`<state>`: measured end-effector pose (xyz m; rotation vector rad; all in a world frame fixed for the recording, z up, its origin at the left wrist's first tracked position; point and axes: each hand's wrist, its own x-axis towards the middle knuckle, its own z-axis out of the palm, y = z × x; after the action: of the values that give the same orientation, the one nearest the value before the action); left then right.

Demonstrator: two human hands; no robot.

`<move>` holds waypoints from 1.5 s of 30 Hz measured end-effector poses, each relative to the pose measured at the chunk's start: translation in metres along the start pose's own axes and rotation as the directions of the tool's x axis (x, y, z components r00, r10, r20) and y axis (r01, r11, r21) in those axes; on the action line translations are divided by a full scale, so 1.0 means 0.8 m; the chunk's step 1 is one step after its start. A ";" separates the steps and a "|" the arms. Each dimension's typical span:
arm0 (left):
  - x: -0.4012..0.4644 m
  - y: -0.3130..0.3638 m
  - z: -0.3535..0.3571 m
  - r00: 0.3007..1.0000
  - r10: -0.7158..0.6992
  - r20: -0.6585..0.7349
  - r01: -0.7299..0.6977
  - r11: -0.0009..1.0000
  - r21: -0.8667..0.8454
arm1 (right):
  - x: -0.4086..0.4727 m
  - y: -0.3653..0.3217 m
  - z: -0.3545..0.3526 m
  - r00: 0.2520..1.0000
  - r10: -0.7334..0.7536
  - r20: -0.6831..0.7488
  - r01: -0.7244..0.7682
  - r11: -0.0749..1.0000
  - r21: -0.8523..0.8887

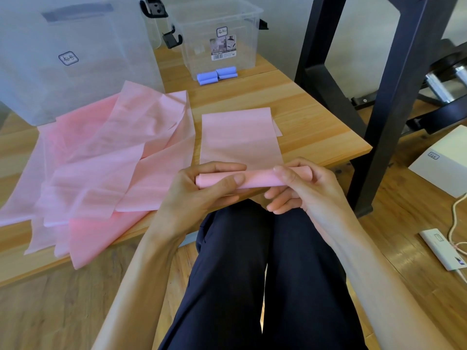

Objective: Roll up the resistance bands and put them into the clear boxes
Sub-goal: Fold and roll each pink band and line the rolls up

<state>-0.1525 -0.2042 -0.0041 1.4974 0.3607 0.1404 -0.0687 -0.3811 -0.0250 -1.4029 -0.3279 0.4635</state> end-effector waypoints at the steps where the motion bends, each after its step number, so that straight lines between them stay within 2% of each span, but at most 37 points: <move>1: -0.001 -0.001 0.000 1.000 0.006 -0.007 -0.006 1.000 -0.005 | 0.001 0.000 0.000 1.000 0.009 0.001 -0.009 1.000 0.001; 6: 0.001 -0.001 0.003 0.998 0.008 -0.063 -0.008 1.000 -0.007 | 0.000 0.003 0.000 1.000 -0.002 0.027 0.001 0.999 0.037; 12: 0.001 0.000 0.003 0.999 0.002 -0.042 -0.006 0.996 -0.085 | -0.002 0.001 0.002 1.000 -0.004 -0.004 0.004 1.000 0.018; 16: 0.002 -0.003 0.002 0.997 0.014 -0.078 -0.016 1.000 -0.022 | 0.000 0.002 0.002 1.000 0.004 0.029 -0.006 0.998 0.066; 22: 0.002 -0.003 -0.002 0.999 -0.031 0.014 0.031 0.998 -0.057 | -0.001 0.002 0.004 0.999 -0.003 -0.038 0.005 0.997 0.073; 27: 0.003 -0.005 -0.002 1.000 -0.019 -0.020 0.018 1.000 -0.018 | -0.003 0.002 0.004 0.999 0.009 0.030 -0.011 0.998 0.061; 31: 0.003 -0.005 -0.003 0.999 -0.022 0.042 0.023 1.000 -0.017 | -0.004 0.002 0.003 1.000 0.000 -0.003 0.000 0.999 0.035; 39: 0.004 -0.006 -0.002 1.000 -0.021 -0.019 0.021 0.999 -0.040 | -0.006 0.000 0.003 0.999 0.010 0.053 -0.008 0.999 -0.034; 42: 0.004 -0.007 -0.001 1.000 -0.018 -0.005 0.018 0.997 -0.071 | -0.005 -0.001 0.003 0.999 0.028 0.020 -0.027 0.999 -0.022; 45: 0.004 -0.007 0.001 0.999 -0.002 -0.044 -0.001 0.998 -0.063 | -0.003 -0.002 0.003 0.997 0.042 0.060 -0.042 0.999 0.006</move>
<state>-0.1499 -0.2041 -0.0099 1.4337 0.3886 0.1827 -0.0719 -0.3808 -0.0232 -1.3925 -0.3457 0.5421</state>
